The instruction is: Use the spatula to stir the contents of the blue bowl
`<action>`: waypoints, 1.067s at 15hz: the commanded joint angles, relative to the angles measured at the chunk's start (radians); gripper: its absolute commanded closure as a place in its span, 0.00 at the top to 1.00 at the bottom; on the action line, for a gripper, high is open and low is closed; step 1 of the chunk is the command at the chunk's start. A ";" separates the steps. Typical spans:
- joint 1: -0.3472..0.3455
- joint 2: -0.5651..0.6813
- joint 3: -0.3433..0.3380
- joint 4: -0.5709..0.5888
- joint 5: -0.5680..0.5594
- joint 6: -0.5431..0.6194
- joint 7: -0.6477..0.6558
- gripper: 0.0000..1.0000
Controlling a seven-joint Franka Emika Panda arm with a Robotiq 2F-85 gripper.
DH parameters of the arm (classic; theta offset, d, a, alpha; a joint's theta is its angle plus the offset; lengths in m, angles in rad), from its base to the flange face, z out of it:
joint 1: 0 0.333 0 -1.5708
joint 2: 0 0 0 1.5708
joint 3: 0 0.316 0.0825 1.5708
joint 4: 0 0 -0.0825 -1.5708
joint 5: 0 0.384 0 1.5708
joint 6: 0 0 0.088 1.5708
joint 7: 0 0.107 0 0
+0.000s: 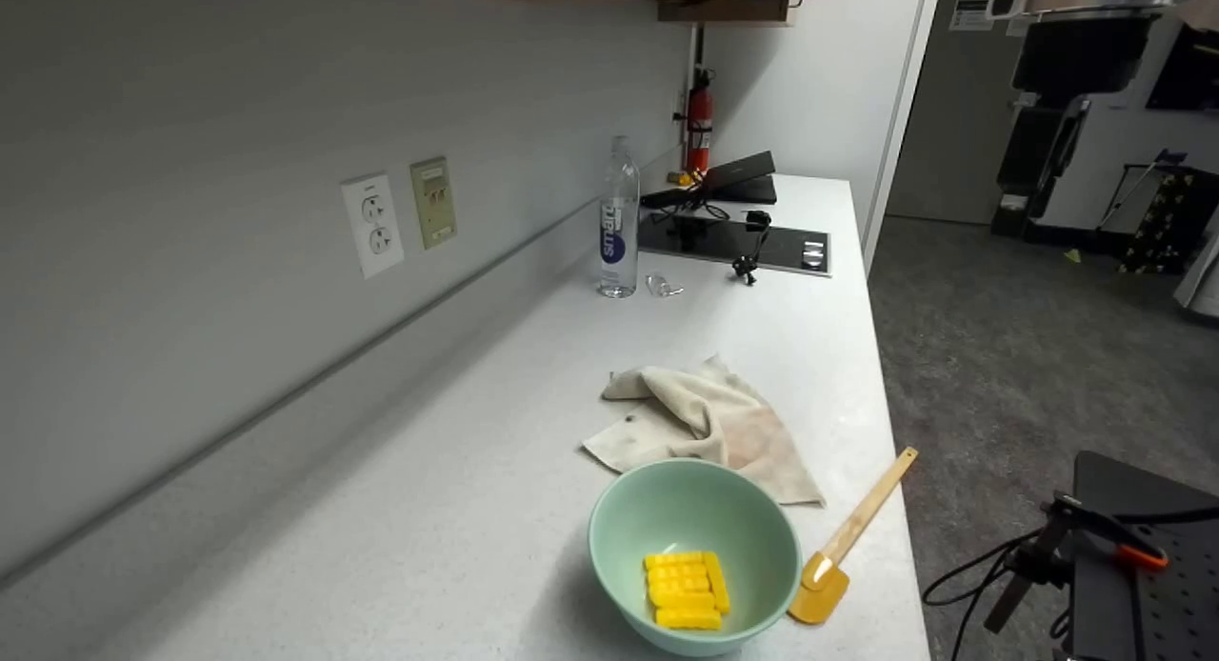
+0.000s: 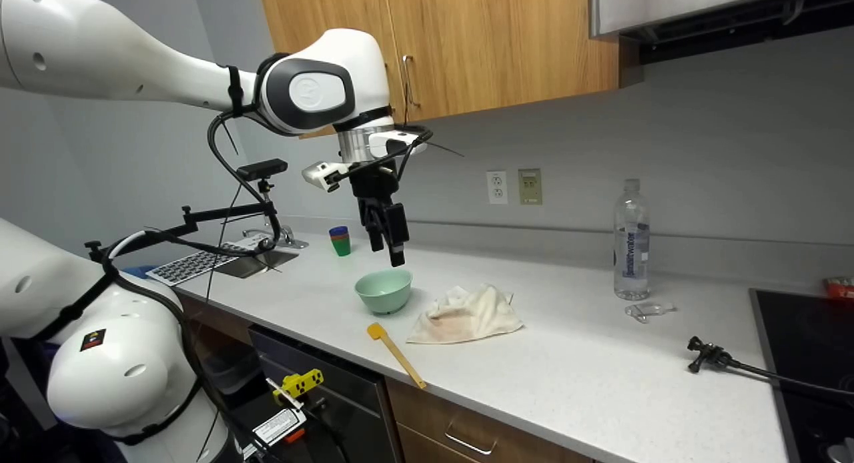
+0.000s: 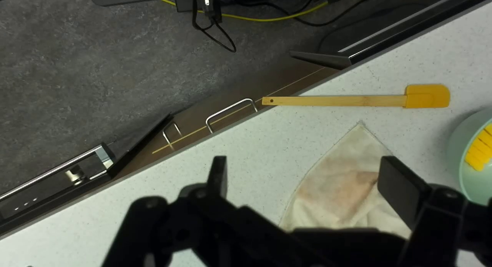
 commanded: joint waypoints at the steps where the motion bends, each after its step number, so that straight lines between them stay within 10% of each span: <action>1: -0.003 0.001 0.002 0.002 0.001 -0.002 -0.002 1.00; 16: 0.050 0.010 0.002 -0.007 0.028 0.011 -0.082 1.00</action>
